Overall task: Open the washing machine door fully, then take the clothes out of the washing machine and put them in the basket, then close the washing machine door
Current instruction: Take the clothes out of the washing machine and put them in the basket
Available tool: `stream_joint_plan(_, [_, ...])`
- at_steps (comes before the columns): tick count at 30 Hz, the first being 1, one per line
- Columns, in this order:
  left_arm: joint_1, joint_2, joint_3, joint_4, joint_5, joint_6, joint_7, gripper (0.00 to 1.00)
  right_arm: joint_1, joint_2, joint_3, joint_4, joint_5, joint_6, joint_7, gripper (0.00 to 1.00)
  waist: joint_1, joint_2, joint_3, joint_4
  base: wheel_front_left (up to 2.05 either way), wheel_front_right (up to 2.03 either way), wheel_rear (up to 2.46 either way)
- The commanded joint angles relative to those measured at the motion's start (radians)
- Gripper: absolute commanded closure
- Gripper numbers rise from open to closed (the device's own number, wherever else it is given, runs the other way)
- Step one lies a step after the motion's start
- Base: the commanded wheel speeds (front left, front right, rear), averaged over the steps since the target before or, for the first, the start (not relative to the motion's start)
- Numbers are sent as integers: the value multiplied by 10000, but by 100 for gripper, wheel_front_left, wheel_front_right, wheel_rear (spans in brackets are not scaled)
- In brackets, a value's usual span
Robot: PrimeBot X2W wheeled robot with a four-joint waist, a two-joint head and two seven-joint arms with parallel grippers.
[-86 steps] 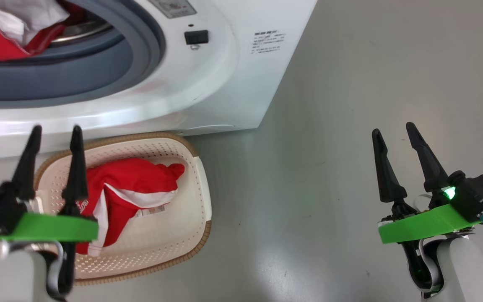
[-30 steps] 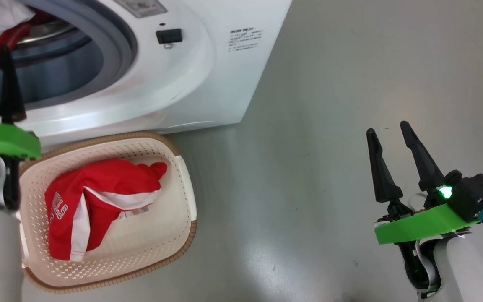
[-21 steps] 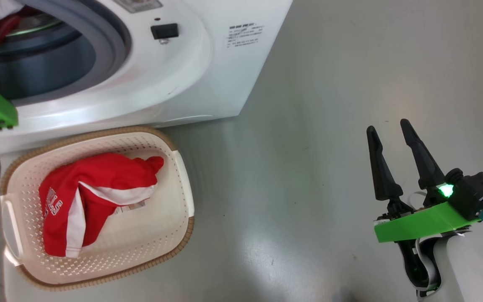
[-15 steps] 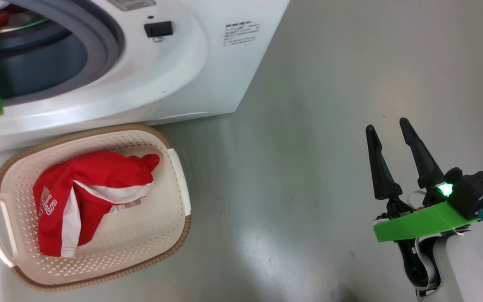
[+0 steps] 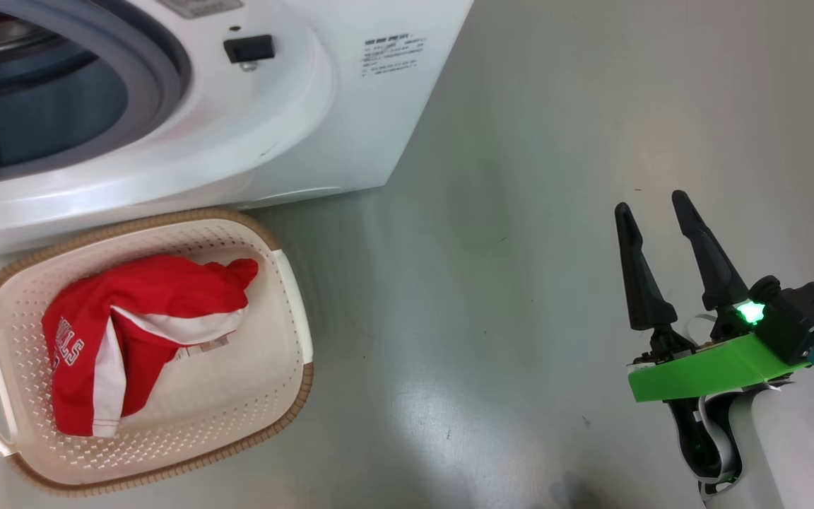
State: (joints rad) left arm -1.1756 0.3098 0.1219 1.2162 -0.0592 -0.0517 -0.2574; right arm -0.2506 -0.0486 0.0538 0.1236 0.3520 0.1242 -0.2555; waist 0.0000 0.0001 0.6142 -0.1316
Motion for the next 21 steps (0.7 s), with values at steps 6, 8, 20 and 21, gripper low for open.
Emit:
stream_joint_plan(6, [49,697,33,-108,6,48,-44,100,22,-16,192,-243,-11,65,-63,0,0,-1,-41,89,0,0,0])
stream_joint_plan(8, [124,639,60,-275,-79,-1,-44,100,15,-16,186,-228,-27,65,-63,0,0,-1,-77,128,0,0,0])
stream_joint_plan(20, [1360,76,404,-2348,-722,-566,-44,100,98,-16,83,-171,-145,65,-63,0,0,-1,-436,420,0,0,0])
stream_joint_plan(21, [1481,17,435,-2539,-768,-596,-44,100,108,-16,85,-167,-154,65,-63,0,0,-1,-458,443,0,0,0])
